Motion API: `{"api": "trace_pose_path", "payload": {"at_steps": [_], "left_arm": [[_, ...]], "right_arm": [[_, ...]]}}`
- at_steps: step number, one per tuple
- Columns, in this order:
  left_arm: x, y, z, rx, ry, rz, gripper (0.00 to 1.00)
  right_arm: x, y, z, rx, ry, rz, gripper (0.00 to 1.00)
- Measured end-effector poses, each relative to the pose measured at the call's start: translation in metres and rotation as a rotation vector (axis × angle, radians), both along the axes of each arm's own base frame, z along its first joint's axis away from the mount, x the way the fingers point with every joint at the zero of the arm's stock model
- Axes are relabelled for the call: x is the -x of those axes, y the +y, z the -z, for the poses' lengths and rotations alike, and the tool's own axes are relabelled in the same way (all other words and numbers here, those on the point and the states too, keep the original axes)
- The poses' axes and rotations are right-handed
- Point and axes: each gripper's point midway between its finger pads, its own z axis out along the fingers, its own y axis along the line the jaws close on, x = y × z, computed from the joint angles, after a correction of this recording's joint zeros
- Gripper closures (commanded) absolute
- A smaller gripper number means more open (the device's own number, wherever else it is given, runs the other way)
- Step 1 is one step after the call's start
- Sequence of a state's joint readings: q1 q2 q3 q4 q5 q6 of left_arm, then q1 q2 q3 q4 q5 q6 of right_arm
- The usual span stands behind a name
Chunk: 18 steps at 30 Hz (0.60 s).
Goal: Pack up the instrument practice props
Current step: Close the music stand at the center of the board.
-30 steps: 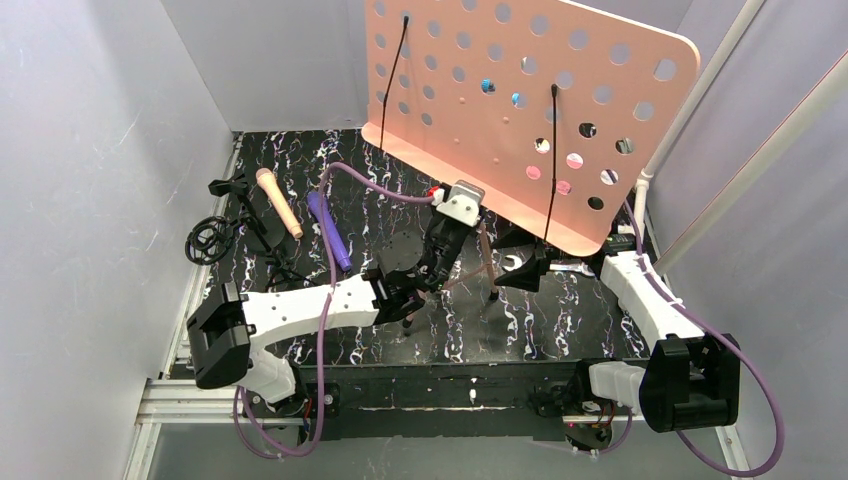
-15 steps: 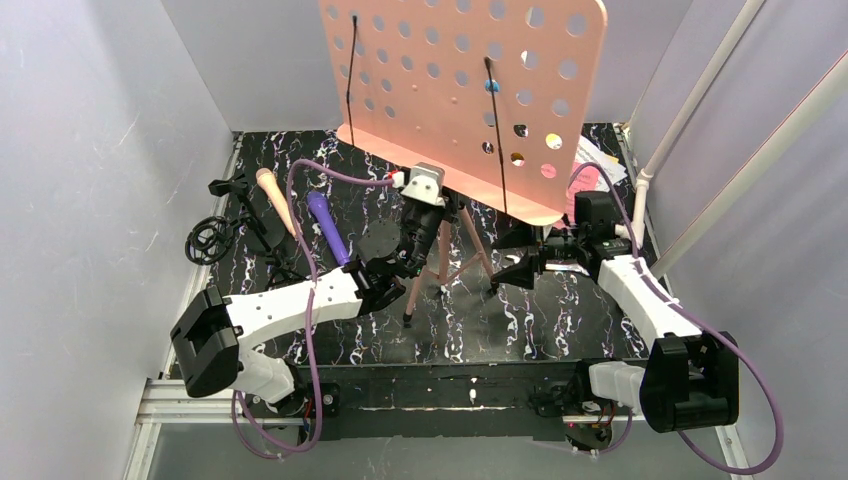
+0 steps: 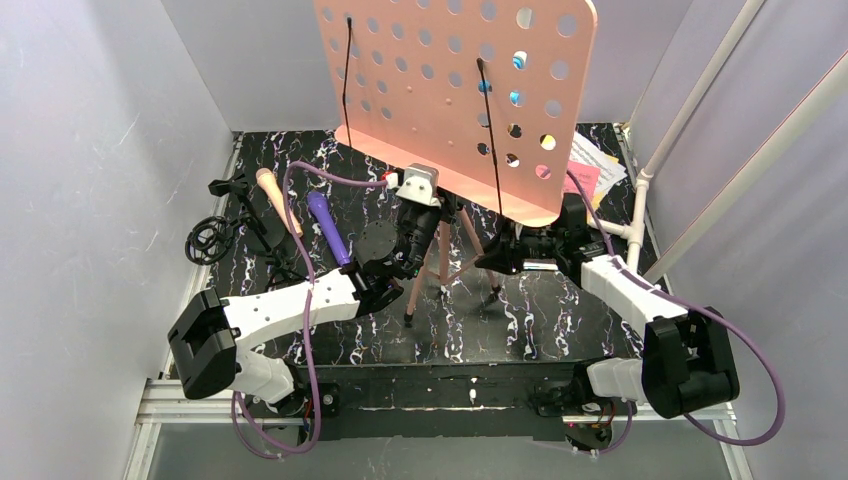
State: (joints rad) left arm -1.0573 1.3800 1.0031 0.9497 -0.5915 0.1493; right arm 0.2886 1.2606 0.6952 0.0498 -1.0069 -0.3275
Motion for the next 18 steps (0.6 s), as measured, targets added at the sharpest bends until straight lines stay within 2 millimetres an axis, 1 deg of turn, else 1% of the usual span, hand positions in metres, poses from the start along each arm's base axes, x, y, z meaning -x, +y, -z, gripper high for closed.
{"api": "trace_pose_path", "payload": {"at_steps": [2,3,4,7,11,14,18], "left_arm": [[0.0,0.0,0.0,0.001,0.002,-0.002,1.0],[0.0,0.0,0.0,-0.001,0.002,-0.002,1.0],[-0.001,0.001,0.001,-0.001,0.003,-0.005,1.0],[-0.004,0.007,-0.002,0.01,0.003,-0.023,1.0],[-0.007,0.015,-0.005,0.034,0.022,-0.054,1.0],[-0.008,0.016,-0.008,0.039,0.033,-0.062,1.0],[-0.007,0.021,-0.016,0.052,0.038,-0.064,1.0]], "right_arm": [[0.001,0.006,0.003,0.007,-0.001,-0.012,0.93],[0.002,0.008,0.003,0.003,-0.02,-0.031,0.97],[0.004,0.011,0.002,0.001,-0.043,-0.052,0.99],[0.011,0.016,-0.004,-0.03,-0.05,-0.097,0.99],[0.03,0.027,-0.02,-0.099,0.062,-0.157,0.99],[0.043,0.033,-0.029,-0.122,0.142,-0.198,0.99],[0.052,0.041,-0.041,-0.133,0.197,-0.242,0.99]]}}
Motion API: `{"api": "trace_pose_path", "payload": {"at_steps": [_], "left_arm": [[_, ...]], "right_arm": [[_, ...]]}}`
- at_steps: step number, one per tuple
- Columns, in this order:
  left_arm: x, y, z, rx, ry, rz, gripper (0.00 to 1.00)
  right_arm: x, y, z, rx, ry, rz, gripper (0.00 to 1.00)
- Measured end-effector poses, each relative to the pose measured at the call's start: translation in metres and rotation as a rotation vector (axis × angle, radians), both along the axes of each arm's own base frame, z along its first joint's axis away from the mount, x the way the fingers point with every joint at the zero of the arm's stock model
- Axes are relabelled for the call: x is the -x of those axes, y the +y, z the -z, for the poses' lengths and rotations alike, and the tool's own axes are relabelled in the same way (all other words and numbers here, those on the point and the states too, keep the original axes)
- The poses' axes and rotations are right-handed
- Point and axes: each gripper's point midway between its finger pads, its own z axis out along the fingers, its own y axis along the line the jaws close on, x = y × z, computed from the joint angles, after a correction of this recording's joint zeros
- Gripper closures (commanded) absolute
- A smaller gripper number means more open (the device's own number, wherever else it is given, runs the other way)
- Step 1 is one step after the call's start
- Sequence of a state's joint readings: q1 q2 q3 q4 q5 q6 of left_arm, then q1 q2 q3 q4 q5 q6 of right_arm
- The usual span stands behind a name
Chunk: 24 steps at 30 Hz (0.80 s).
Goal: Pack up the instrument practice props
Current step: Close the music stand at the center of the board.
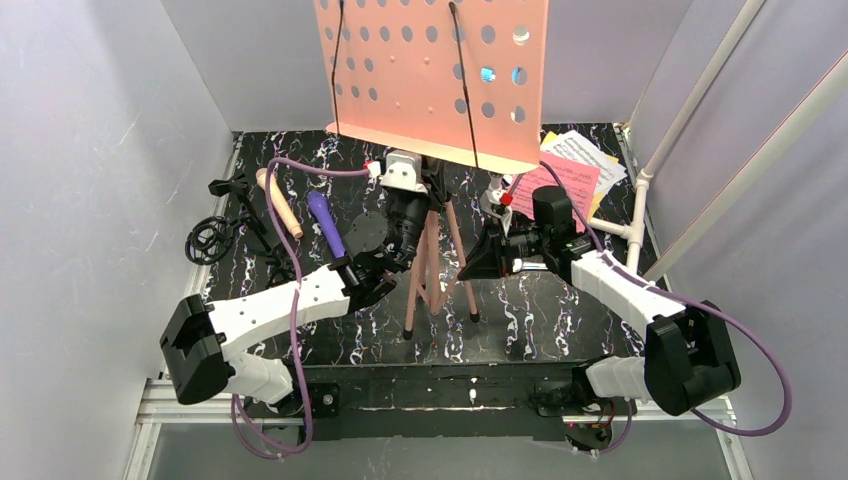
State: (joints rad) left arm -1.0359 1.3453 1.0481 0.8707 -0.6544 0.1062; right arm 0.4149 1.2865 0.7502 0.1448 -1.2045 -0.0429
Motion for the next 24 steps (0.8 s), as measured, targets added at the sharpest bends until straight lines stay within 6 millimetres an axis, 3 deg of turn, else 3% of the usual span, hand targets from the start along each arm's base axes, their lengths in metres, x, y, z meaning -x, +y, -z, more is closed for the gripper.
{"api": "trace_pose_path", "payload": {"at_steps": [7,17,24], "left_arm": [[0.007,0.02,-0.005,0.032,0.021,-0.03,1.0],[0.007,0.056,0.031,0.023,0.119,-0.154,1.0],[0.002,0.068,0.04,0.029,0.167,-0.222,1.0]], "right_arm": [[0.003,0.006,-0.009,0.017,0.019,-0.017,0.99],[0.02,0.025,0.012,0.11,0.176,-0.075,0.99],[0.019,0.031,0.007,0.114,0.289,-0.054,0.99]]}}
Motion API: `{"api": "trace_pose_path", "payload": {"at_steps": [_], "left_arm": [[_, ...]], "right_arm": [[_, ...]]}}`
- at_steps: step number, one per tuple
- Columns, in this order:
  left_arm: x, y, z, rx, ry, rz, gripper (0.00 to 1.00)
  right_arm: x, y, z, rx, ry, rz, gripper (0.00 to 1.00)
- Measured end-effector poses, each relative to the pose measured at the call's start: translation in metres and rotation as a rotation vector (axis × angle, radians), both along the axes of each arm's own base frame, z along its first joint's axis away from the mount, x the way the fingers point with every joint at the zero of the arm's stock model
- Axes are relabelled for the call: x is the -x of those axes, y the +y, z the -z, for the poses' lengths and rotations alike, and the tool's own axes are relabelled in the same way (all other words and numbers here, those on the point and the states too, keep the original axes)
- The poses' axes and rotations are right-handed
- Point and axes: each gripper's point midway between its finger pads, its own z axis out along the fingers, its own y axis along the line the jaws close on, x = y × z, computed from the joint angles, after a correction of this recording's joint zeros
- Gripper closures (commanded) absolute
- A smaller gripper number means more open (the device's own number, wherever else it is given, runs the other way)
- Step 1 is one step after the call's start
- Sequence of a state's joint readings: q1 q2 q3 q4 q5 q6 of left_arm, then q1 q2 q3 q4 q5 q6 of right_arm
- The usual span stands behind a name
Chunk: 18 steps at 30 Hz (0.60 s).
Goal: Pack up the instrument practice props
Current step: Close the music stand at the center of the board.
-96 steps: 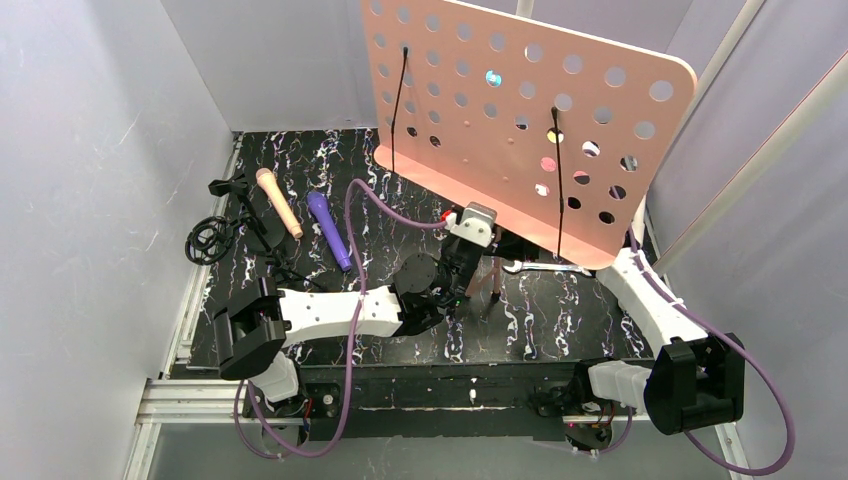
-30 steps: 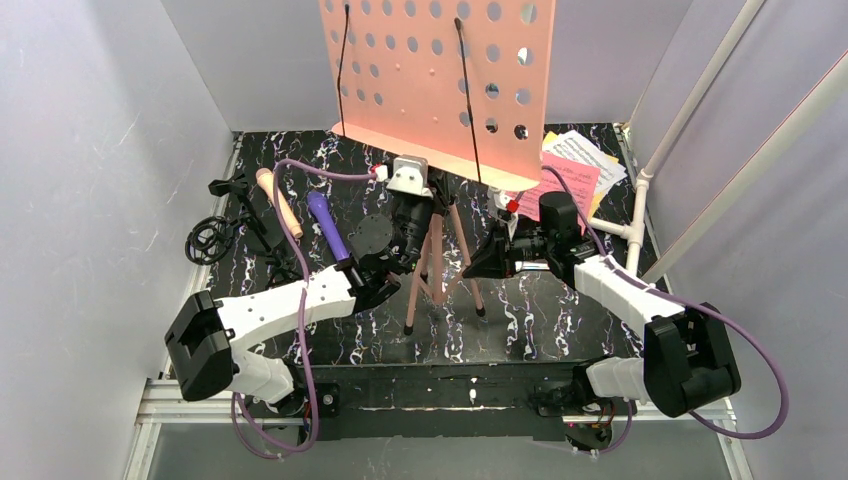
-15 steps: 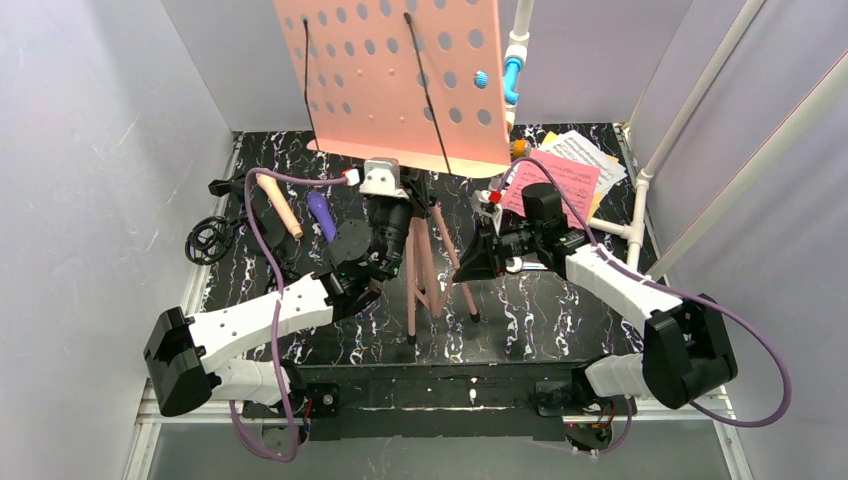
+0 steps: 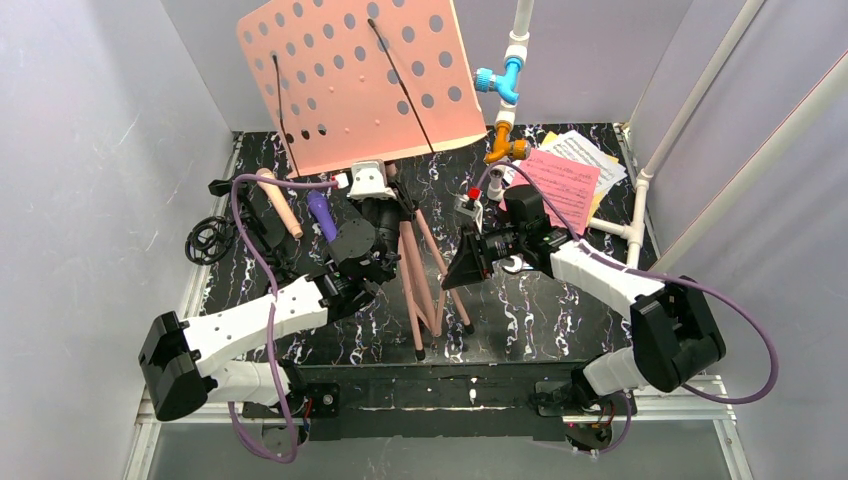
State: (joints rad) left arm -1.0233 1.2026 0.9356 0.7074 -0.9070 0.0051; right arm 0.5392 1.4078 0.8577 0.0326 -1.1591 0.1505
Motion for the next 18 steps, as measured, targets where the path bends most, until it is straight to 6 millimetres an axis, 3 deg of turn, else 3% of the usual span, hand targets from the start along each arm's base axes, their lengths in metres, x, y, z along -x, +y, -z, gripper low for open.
{"api": "trace_pose_path", "payload": {"at_steps": [5,18], "left_arm": [[-0.005,0.009,0.008,0.011,0.042,-0.048,1.0],[-0.036,0.022,0.058,0.002,0.173,-0.09,1.0]], "right_arm": [[-0.002,0.003,0.001,-0.004,0.077,0.026,0.99],[-0.006,0.006,0.021,0.055,0.235,0.085,0.99]]}}
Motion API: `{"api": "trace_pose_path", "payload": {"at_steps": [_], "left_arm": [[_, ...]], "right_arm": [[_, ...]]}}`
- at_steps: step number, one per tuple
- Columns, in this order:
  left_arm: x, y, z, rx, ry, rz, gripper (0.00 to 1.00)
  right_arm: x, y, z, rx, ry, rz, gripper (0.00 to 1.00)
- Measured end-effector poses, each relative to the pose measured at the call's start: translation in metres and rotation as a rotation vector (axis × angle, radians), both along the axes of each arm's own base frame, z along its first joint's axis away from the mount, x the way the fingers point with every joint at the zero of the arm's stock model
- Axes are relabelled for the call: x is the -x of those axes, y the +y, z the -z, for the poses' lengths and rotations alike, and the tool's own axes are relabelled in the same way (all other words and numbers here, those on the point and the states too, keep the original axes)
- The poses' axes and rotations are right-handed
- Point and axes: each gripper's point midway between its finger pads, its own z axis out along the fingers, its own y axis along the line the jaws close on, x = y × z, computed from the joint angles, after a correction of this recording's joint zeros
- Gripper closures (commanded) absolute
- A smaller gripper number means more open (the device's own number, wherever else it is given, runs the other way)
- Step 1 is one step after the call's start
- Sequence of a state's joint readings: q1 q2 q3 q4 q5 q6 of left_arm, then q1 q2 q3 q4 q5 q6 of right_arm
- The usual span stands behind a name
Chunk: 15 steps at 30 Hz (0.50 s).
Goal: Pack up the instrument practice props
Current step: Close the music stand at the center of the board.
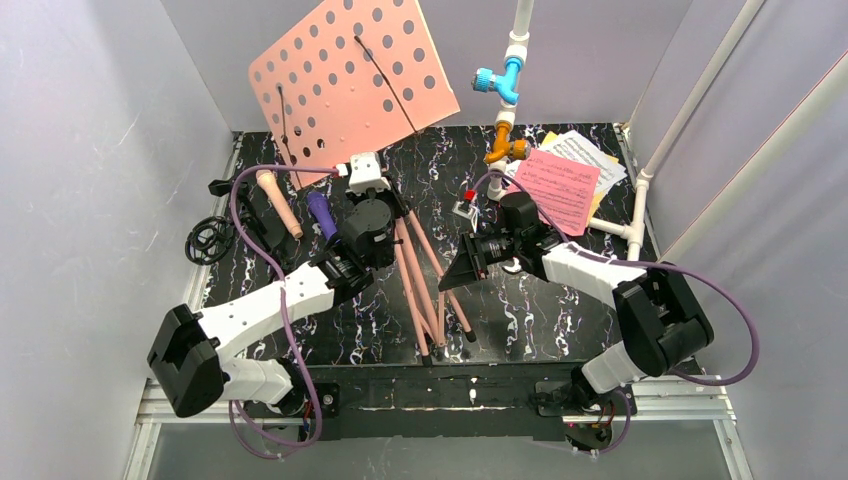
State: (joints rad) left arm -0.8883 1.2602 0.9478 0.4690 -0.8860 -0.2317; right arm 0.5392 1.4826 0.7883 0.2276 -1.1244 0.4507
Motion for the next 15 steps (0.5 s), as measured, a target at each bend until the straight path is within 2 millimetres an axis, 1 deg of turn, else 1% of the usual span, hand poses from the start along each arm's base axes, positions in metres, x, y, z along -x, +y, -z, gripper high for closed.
{"api": "trace_pose_path", "payload": {"at_steps": [5,9,15], "left_arm": [[-0.014,0.0,0.024,-0.012,0.054,0.007,1.0],[-0.025,-0.001,0.047,-0.022,0.109,0.014,1.0],[-0.037,0.001,0.077,-0.001,0.18,0.015,1.0]], "right_arm": [[-0.002,0.001,0.011,0.027,0.056,0.01,0.99],[-0.005,0.001,0.022,0.051,0.105,0.019,0.99],[-0.012,-0.002,0.039,0.078,0.165,0.034,0.99]]}}
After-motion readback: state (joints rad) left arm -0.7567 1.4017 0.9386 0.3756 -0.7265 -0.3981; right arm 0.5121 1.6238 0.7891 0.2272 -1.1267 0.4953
